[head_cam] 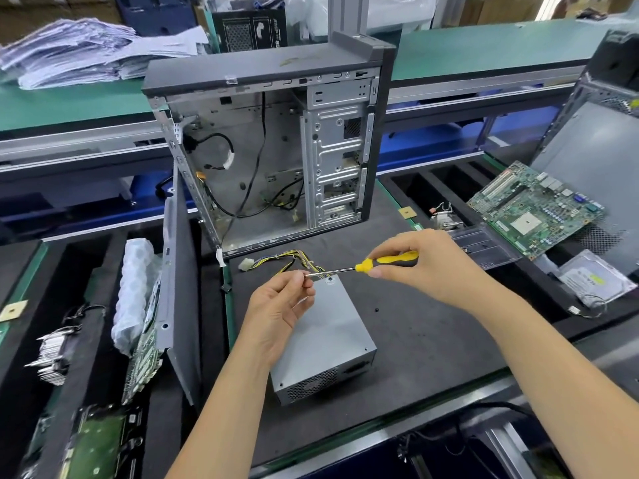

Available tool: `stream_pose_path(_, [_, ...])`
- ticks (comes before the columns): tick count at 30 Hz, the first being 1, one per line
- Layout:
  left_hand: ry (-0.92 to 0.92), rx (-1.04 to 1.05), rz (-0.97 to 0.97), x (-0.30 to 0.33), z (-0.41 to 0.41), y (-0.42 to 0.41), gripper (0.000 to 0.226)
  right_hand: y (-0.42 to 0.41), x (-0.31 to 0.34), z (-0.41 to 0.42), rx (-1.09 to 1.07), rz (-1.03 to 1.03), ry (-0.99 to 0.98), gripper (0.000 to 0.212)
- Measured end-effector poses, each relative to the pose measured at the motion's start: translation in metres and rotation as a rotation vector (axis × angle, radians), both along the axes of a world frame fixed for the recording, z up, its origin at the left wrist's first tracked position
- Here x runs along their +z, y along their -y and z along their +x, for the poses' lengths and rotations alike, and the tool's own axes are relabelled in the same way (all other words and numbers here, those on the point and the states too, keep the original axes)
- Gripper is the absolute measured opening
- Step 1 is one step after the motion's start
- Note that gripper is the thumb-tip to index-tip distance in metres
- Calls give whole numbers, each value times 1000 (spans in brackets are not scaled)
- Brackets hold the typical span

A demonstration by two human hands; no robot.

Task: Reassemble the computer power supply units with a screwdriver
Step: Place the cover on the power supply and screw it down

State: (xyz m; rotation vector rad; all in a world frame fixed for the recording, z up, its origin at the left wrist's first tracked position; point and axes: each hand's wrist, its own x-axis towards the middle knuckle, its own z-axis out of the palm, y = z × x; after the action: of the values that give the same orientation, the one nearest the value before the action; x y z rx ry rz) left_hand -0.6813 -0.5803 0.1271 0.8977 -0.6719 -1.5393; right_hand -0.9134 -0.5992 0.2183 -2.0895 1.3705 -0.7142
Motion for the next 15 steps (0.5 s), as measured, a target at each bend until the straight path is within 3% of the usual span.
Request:
stream_pose_path(9, [131,68,-96,-9,-7,1,13,2,19,4,34,169,-71,17])
stream_pose_path(12, [70,86,-73,-10,-9,1,15,4,32,-1,110,337,73,11])
stream_pose_path(15, [-32,75,-41,-8,-13,1,15,8,40,3,85,248,300,7])
